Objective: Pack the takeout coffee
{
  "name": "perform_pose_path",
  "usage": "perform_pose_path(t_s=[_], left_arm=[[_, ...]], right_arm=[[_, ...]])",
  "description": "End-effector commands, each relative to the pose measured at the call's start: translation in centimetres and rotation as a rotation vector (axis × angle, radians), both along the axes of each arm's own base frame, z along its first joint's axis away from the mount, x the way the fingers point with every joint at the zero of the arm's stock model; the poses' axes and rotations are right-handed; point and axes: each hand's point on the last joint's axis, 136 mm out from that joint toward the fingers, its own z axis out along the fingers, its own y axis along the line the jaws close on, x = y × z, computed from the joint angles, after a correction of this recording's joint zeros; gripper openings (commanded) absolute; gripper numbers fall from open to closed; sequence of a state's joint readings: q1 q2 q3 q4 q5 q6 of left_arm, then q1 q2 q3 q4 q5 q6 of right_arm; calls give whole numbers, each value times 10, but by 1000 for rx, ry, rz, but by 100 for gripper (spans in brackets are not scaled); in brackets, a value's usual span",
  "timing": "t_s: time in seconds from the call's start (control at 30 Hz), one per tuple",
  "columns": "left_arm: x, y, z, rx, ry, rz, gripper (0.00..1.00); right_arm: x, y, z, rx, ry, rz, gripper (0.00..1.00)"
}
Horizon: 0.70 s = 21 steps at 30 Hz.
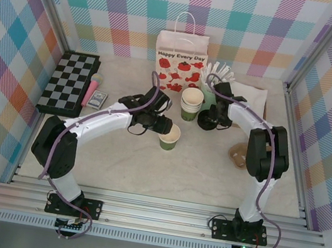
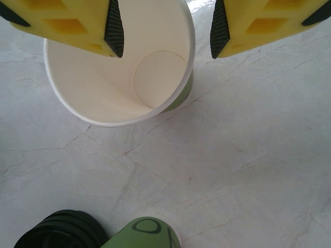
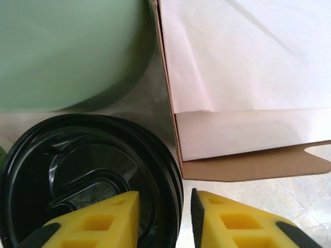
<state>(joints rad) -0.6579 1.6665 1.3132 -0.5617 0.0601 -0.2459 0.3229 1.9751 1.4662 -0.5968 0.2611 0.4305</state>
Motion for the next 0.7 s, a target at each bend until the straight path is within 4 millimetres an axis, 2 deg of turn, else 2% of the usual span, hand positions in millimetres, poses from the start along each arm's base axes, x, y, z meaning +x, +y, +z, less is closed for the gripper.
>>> perform_pose_path(t_s=[0.0, 0.27, 0.67], left_arm=[[3, 1, 12, -49, -26, 25, 51], [5, 3, 15, -62, -33, 46, 53], [7, 4, 16, -81, -30, 60, 56]], right_arm=[[1, 4, -1, -30, 7, 29, 29], [2, 3, 15, -63, -36, 55, 20], [0, -1, 30, -109, -71, 83, 17]])
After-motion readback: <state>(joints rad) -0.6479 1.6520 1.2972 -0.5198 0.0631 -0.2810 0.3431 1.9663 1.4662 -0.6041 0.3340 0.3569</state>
